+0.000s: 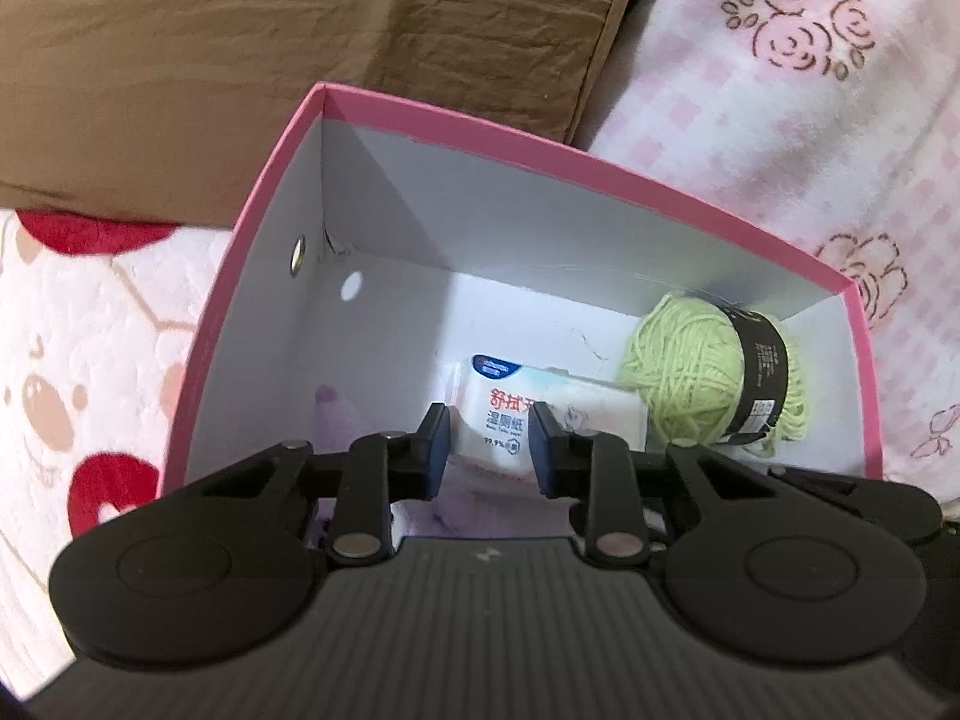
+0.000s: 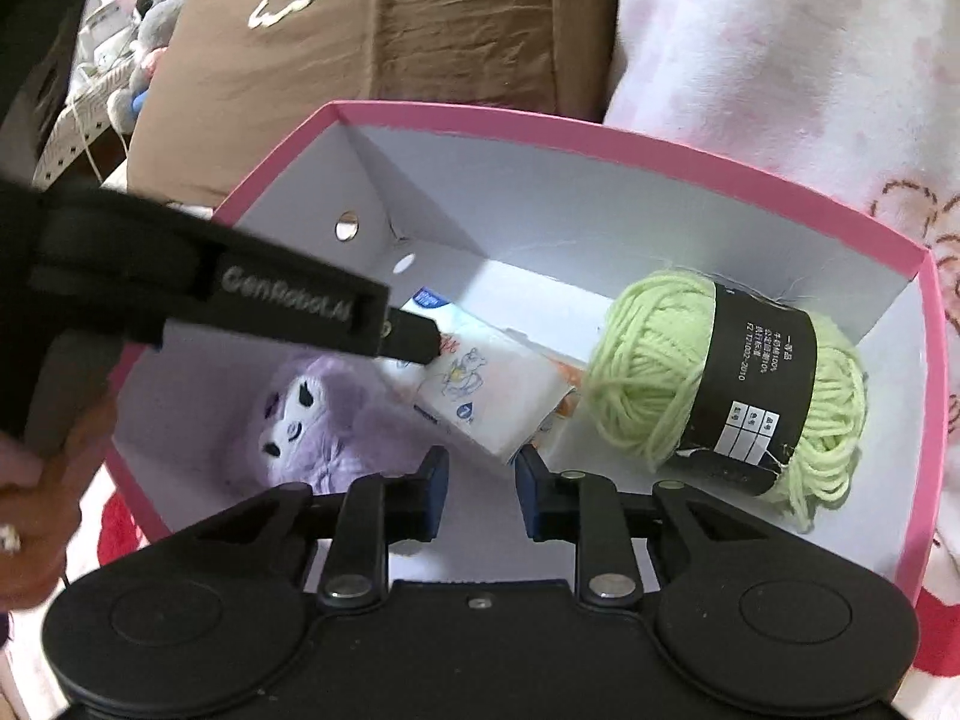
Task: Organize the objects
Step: 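Lower the wipe packet into the pink box and open the left gripper, then withdraw the left tool from the box toward the orange sponge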
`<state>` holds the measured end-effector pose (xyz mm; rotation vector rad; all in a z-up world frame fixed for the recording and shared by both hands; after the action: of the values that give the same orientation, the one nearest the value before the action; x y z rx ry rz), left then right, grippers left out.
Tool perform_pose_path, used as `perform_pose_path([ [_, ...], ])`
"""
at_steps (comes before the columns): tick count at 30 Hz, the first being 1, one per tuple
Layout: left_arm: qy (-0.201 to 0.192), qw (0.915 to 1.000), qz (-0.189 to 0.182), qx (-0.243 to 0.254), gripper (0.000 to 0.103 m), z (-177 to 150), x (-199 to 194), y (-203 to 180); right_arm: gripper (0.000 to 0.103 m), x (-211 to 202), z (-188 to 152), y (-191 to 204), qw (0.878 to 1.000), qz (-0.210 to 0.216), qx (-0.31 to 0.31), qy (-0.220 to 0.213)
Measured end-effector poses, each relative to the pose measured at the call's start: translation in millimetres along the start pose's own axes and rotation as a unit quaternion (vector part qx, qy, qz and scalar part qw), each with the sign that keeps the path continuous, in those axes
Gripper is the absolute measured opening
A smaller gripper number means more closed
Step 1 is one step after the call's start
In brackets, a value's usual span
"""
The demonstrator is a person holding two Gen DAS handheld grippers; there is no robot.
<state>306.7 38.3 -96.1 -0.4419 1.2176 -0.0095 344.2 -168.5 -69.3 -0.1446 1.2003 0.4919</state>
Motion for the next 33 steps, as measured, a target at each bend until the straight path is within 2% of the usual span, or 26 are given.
perform_pose_path([
  [7,-0.014,0.9998,-0.008,-0.007,0.030,0.2,3.1,-3.3,0.029,-5.7,3.7,-8.0,1.000,-0.012,0.019,-0.014],
  [10,-0.007,0.9999,-0.006,0.005,0.032,-1.9,2.7,-4.2,0.030,-2.4,4.9,-4.3,0.999,-0.026,-0.001,-0.028],
  [12,-0.004,0.9999,-0.006,0.007,0.033,-4.9,-2.7,-2.0,0.030,-8.5,-2.8,1.3,0.997,-0.041,-0.035,-0.046],
  [15,-0.019,0.9997,-0.011,0.015,0.036,-12.1,-21.6,1.4,0.032,-23.9,-18.7,7.3,0.994,-0.051,-0.067,-0.070],
  [18,-0.029,0.9990,-0.021,0.026,0.039,-22.8,-45.5,3.1,0.037,-41.0,-31.4,9.4,0.993,-0.045,-0.064,-0.085],
  [22,-0.022,0.9988,-0.018,0.040,0.040,-35.3,-72.7,1.4,0.050,-66.1,-47.5,18.7,0.991,-0.047,-0.054,-0.109],
  [26,-0.011,0.9981,0.000,0.061,0.041,-40.8,-93.4,-1.3,0.050,-85.7,-52.2,31.5,0.991,-0.039,-0.055,-0.116],
  [30,-0.023,0.9973,0.003,0.069,0.044,-53.5,-124.8,-4.3,0.050,-107.1,-57.0,38.6,0.992,-0.025,-0.045,-0.117],
  [33,-0.020,0.9969,0.001,0.076,0.047,-64.2,-141.1,-7.3,0.051,-123.5,-64.5,47.6,0.990,-0.049,-0.055,-0.121],
])
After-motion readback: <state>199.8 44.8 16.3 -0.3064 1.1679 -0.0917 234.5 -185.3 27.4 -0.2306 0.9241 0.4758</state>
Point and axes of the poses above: each gripper's, at about its wrist camera, not at the fingertips, and x roughly the way its jaws point, y to its left, z to its top, the point moved 2 cm from there along x, roughly the way its jaws point, and after that the axes turned 12 degrees about y, right-handed, at the moved point
